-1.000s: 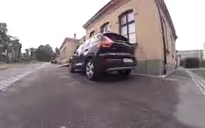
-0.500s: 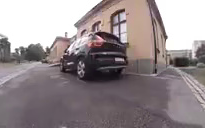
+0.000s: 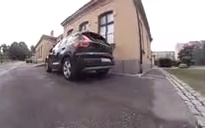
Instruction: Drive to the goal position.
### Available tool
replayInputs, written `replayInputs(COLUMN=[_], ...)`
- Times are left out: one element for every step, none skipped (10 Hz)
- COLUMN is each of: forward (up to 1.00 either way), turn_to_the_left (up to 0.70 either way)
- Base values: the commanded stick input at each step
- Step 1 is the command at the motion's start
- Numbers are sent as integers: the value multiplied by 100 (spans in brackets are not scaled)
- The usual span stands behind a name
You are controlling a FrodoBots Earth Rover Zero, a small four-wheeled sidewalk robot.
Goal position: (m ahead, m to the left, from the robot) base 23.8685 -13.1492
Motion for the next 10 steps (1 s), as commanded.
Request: replayInputs(forward=[0, 0, 0, 0, 0, 0, 0, 0, 0, 0], turn_to_the_left=[-85, -85, -85, -85, -85, -85, -85, -85, -85, -28])
